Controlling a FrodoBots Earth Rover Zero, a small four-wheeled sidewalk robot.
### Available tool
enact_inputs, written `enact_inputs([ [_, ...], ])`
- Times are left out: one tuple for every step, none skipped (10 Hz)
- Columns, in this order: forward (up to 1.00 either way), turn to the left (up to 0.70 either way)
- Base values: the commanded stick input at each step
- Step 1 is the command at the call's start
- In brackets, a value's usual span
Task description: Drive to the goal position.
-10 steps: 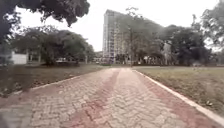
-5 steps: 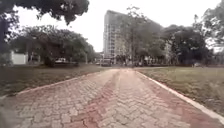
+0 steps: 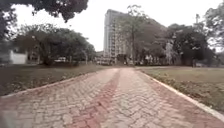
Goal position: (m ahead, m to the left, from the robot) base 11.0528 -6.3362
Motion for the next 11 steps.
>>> enact_inputs([
  [0.7,-0.01],
  [0.7,-0.02],
  [0.7,-0.23],
  [0.7,-0.11],
  [0.7,-0.04],
  [0.7,-0.01],
  [0.7,0.0],
  [0.7,0.0],
  [0.7,0.0],
  [0.7,0.0],
  [0.7,0.0],
])
